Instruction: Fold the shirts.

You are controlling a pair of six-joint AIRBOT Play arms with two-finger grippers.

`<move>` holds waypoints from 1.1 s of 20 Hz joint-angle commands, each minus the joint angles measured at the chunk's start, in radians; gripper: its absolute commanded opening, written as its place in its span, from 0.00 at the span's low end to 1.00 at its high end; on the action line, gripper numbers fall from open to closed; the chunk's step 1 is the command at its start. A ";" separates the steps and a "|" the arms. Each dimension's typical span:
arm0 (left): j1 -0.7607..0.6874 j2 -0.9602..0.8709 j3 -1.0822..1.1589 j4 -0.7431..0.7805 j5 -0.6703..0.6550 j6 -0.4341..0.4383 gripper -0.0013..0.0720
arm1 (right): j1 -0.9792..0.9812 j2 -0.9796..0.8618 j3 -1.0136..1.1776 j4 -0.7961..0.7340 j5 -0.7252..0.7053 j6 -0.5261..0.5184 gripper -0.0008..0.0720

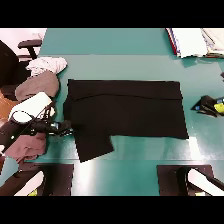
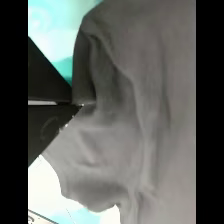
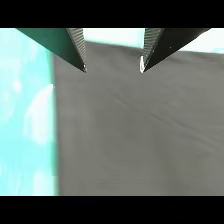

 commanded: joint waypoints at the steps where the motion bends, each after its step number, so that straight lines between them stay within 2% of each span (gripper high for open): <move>1: 0.000 0.074 0.035 0.015 -0.041 0.005 0.05 | -0.151 0.000 -0.136 -0.044 0.052 0.000 0.75; 4: 0.000 0.071 0.047 0.015 -0.076 0.005 0.05 | -0.246 -0.040 -0.317 0.006 -0.035 -0.002 0.71; 7: 0.000 0.071 0.047 0.015 -0.074 -0.002 0.05 | -0.227 -0.080 -0.408 0.099 -0.161 -0.034 0.69; 9: 0.000 0.071 0.047 0.015 -0.073 -0.002 0.05 | -0.174 -0.103 -0.414 0.156 -0.209 -0.054 0.51; 10: 0.000 0.071 0.047 0.015 -0.074 -0.002 0.05 | -0.141 -0.112 -0.401 0.159 -0.216 -0.054 0.49; 12: 0.000 0.071 0.053 0.023 -0.098 -0.011 0.04 | -0.084 -0.109 -0.361 0.154 -0.198 -0.061 0.16; 13: 0.000 0.073 0.066 0.046 -0.124 -0.026 0.04 | -0.063 -0.094 -0.341 0.154 -0.180 -0.061 0.05; 17: 0.000 0.130 0.131 0.131 -0.281 -0.059 0.04 | -0.013 0.079 -0.276 0.013 -0.011 -0.034 0.04; 19: 0.000 0.200 0.163 0.147 -0.344 -0.112 0.04 | -0.006 0.196 -0.262 -0.075 0.084 -0.028 0.04; 22: 0.000 0.242 0.254 0.148 -0.375 -0.141 0.04 | -0.005 0.305 -0.227 -0.129 0.121 0.027 0.03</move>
